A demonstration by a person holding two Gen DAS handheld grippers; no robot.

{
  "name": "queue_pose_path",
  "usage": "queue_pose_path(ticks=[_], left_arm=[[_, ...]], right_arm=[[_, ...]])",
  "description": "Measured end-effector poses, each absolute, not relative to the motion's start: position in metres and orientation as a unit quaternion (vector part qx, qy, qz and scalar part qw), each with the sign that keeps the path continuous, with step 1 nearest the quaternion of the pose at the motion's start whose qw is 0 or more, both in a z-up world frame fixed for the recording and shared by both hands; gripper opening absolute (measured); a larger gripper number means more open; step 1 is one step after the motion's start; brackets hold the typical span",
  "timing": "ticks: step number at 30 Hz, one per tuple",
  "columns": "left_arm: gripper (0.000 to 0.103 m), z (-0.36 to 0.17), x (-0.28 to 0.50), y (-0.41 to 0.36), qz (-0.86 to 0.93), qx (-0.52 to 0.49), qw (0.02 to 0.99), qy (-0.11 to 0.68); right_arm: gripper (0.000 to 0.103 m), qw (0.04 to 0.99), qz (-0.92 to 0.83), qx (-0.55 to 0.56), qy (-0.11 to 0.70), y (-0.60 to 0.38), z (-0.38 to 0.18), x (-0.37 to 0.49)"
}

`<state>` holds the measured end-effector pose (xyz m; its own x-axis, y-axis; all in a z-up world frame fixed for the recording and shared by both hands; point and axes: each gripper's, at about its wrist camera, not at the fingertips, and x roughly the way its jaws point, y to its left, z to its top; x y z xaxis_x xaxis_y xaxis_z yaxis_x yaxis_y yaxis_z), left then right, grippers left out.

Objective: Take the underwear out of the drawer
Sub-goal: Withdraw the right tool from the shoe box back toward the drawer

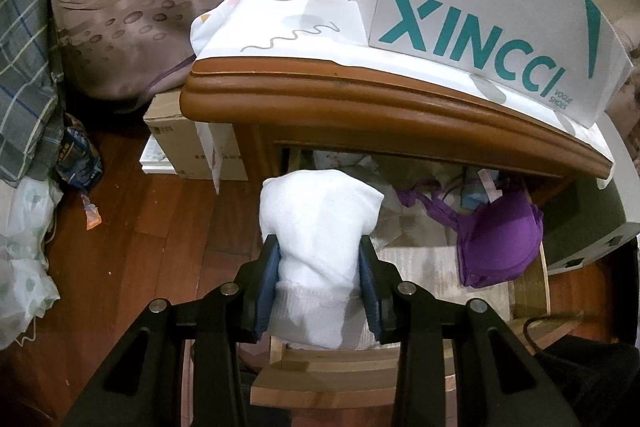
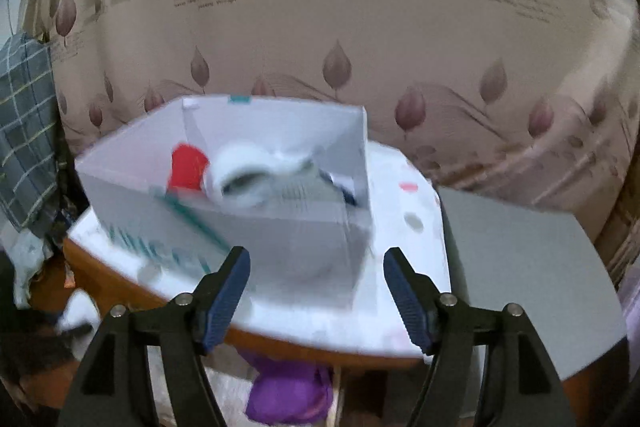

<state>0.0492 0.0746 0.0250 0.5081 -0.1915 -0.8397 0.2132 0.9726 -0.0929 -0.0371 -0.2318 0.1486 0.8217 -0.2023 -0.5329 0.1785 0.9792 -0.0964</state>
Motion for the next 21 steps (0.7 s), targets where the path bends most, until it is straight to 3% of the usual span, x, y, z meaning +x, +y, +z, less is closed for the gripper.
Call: queue_pose_path(ticks=[9,21], left_arm=[[0.034,0.025,0.046,0.069,-0.126,0.014,0.868,0.48],[0.034,0.026,0.042,0.052,-0.088,0.06,0.877,0.469]], right_arm=[[0.071,0.935,-0.14,0.01,0.325,-0.267,0.05,-0.066],[0.071,0.922,-0.163,0.012,0.352,-0.287,0.024,-0.071]])
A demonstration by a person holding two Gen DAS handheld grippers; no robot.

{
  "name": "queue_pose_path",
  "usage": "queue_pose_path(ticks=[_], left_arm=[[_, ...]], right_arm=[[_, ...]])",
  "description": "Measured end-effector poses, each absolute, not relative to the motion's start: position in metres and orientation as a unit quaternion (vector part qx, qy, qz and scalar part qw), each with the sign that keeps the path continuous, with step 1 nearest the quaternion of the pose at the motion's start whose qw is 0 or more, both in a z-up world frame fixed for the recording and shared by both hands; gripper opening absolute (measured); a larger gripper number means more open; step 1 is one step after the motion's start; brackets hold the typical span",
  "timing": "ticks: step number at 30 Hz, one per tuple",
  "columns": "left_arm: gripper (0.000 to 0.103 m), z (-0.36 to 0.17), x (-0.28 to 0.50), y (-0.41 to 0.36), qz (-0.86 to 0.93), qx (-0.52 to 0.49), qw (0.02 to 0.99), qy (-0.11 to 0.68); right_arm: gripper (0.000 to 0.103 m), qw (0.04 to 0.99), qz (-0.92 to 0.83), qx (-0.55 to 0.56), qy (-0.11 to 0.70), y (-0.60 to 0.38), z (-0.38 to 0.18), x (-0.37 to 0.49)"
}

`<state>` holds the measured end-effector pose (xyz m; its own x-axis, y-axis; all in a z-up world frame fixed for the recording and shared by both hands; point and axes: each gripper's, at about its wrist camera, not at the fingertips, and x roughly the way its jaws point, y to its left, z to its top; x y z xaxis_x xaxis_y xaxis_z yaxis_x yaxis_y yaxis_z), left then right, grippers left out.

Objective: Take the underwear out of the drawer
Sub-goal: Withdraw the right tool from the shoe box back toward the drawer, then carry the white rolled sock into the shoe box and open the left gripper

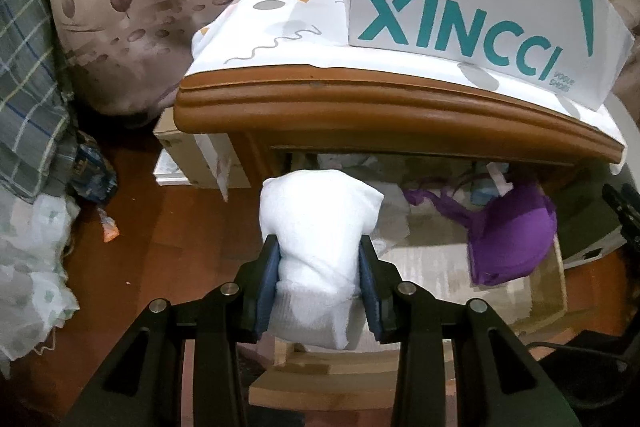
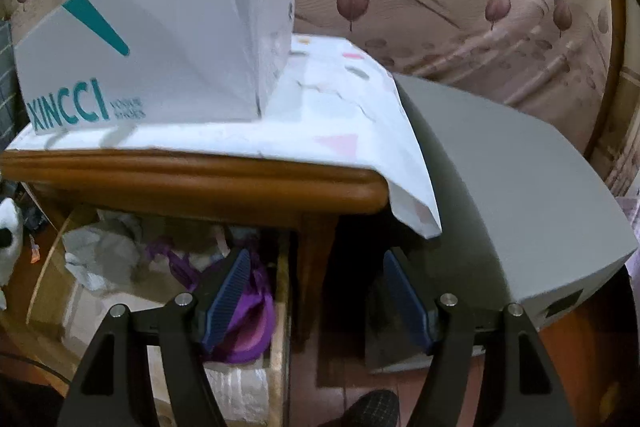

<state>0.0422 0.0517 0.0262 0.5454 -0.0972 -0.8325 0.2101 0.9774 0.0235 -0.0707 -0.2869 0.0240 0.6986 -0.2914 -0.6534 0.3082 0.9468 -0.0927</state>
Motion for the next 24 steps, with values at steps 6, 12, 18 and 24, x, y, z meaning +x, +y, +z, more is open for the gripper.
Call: queue_pose_path(ticks=[6,12,18,24], left_arm=[[0.034,0.041,0.041,0.046,-0.072,0.069,0.885,0.455],[0.034,0.075,0.034,0.049,-0.078,0.063,0.894,0.438],[0.034,0.138,0.03,0.059,-0.108,0.043,0.902,0.416],[0.034,0.214,0.03,0.051,-0.126,0.068,0.914,0.38]], right_arm=[[0.071,0.919,-0.162,0.044,0.358,-0.299,0.023,-0.078],[0.071,0.908,-0.163,0.058,0.382,-0.308,0.016,-0.077],[0.072,0.902,-0.173,0.103,0.381,-0.323,0.017,-0.082],[0.072,0.898,-0.177,0.132,0.379,-0.333,0.019,-0.086]])
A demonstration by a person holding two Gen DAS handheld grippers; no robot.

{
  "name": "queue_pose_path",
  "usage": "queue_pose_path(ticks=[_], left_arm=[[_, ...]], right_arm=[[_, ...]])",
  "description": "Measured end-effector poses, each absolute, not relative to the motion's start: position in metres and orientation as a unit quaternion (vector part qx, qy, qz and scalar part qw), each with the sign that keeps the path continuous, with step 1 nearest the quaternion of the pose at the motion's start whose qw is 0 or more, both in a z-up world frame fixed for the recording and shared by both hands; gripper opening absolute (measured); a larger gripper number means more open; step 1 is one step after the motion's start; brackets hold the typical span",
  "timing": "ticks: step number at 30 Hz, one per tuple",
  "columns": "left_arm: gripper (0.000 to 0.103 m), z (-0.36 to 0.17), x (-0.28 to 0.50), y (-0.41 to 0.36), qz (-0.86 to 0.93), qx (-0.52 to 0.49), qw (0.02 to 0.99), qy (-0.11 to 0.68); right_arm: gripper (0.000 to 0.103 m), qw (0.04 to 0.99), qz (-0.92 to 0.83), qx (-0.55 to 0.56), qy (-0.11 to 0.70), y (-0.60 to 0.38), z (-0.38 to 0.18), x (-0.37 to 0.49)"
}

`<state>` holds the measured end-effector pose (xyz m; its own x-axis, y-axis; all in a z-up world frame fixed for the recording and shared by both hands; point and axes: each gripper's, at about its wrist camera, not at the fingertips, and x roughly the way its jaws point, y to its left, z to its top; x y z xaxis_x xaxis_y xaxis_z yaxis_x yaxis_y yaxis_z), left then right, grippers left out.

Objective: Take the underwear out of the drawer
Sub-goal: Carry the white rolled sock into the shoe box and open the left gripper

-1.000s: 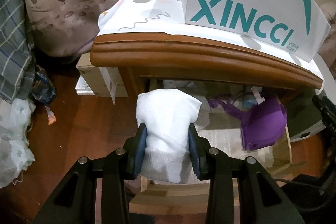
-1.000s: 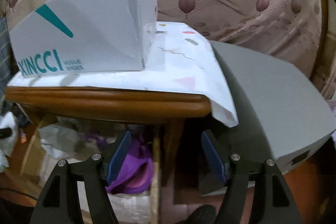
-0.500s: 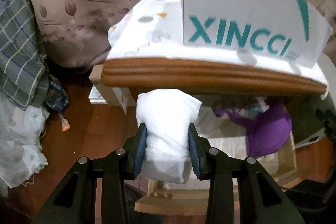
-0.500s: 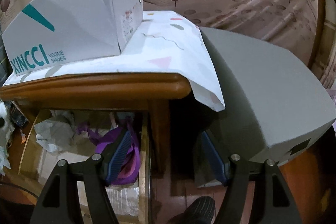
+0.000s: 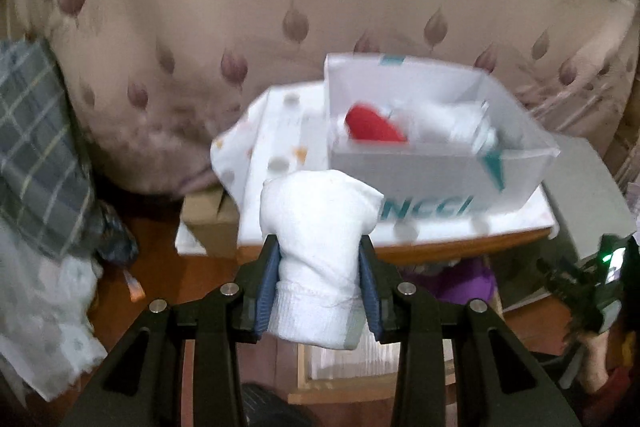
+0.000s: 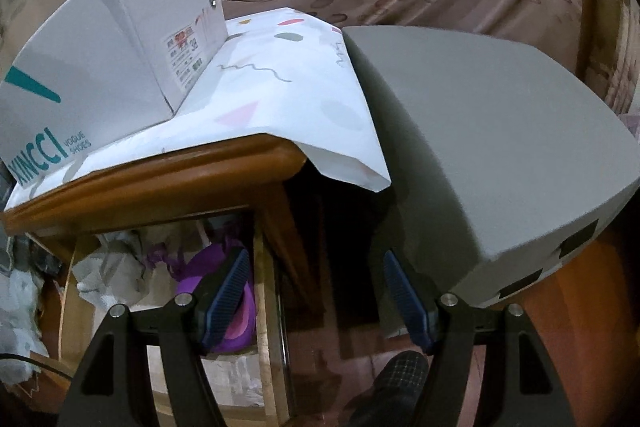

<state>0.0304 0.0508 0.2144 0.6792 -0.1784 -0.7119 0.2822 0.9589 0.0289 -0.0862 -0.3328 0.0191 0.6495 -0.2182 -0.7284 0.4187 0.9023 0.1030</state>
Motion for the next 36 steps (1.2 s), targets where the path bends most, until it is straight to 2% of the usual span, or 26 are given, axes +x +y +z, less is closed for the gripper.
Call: queue_pose_path(ticks=[7,14,20,31,34,36], left_arm=[[0.034,0.278,0.056,0.014,-0.184,0.064,0.909,0.368],[0.034,0.278,0.108,-0.04,-0.203,0.075,0.892,0.397],[0.034,0.252,0.156,-0.077,-0.186,0.093,0.88,0.426],[0.034,0.169,0.209,-0.082,-0.146,0.083,0.844,0.51],[0.036,0.161,0.213,-0.082,-0.146,0.085,0.843,0.512],[0.041,0.161,0.213,-0.084,-0.147,0.088,0.844,0.508]], right_arm=[[0.072,0.901,-0.172,0.133,0.376,-0.331,0.023,-0.086],[0.072,0.902,-0.165,0.135,0.376,-0.331,0.024,-0.086],[0.072,0.902,-0.155,0.151,0.375,-0.334,0.026,-0.084],[0.072,0.901,-0.144,0.161,0.377,-0.336,0.027,-0.084],[0.072,0.901,-0.139,0.156,0.379,-0.332,0.026,-0.082],[0.072,0.901,-0.139,0.146,0.383,-0.329,0.025,-0.08]])
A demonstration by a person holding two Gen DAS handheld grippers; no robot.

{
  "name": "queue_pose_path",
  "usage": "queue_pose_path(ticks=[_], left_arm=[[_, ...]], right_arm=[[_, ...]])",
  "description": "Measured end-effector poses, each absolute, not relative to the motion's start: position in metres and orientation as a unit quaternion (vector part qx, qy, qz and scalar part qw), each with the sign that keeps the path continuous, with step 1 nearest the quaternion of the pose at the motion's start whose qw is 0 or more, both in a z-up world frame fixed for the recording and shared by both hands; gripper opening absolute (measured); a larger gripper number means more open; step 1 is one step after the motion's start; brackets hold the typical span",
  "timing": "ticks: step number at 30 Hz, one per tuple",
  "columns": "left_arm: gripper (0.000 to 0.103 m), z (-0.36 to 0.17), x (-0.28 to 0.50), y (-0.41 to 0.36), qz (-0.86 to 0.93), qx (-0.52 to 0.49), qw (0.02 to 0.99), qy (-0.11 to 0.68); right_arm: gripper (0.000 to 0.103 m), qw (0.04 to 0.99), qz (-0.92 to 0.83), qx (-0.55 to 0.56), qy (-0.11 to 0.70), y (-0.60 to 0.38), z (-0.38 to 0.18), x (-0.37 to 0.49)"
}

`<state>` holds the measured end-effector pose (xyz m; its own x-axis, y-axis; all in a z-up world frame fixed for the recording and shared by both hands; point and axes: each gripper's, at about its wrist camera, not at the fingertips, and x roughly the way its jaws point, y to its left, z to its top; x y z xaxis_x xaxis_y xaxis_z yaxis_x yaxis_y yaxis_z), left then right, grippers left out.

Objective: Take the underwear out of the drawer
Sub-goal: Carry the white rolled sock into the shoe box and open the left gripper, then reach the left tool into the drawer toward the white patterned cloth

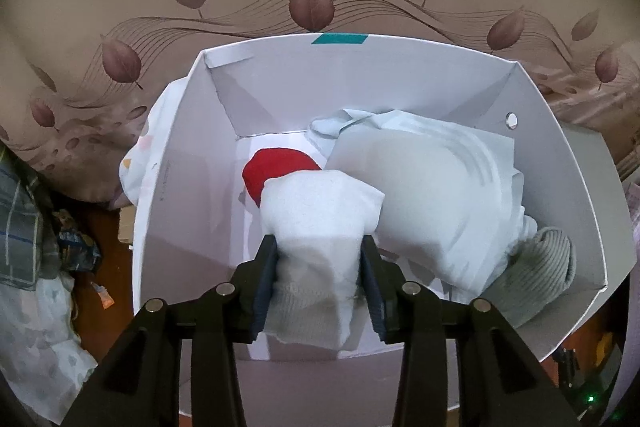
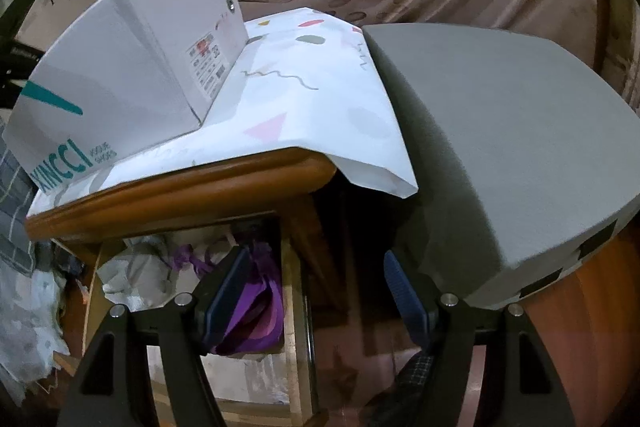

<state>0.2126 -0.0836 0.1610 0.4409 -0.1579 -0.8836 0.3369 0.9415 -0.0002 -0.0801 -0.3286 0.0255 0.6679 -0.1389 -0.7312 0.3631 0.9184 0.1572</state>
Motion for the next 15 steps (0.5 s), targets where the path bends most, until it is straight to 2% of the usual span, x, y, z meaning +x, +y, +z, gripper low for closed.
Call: queue_pose_path(ticks=[4,6,9,15], left_arm=[[0.046,0.163,0.212,-0.083,-0.144,0.086,0.849,0.502],[0.056,0.166,0.209,-0.081,-0.145,0.081,0.853,0.495],[0.064,0.174,0.201,-0.081,-0.154,0.085,0.86,0.479],[0.066,0.206,0.169,-0.066,-0.163,0.073,0.882,0.435]], right_arm=[[0.072,0.905,-0.137,0.116,0.385,-0.319,0.026,-0.077],[0.072,0.907,-0.136,0.106,0.383,-0.316,0.026,-0.077],[0.072,0.908,-0.135,0.105,0.383,-0.315,0.026,-0.077],[0.072,0.904,-0.148,0.103,0.387,-0.318,0.023,-0.076]])
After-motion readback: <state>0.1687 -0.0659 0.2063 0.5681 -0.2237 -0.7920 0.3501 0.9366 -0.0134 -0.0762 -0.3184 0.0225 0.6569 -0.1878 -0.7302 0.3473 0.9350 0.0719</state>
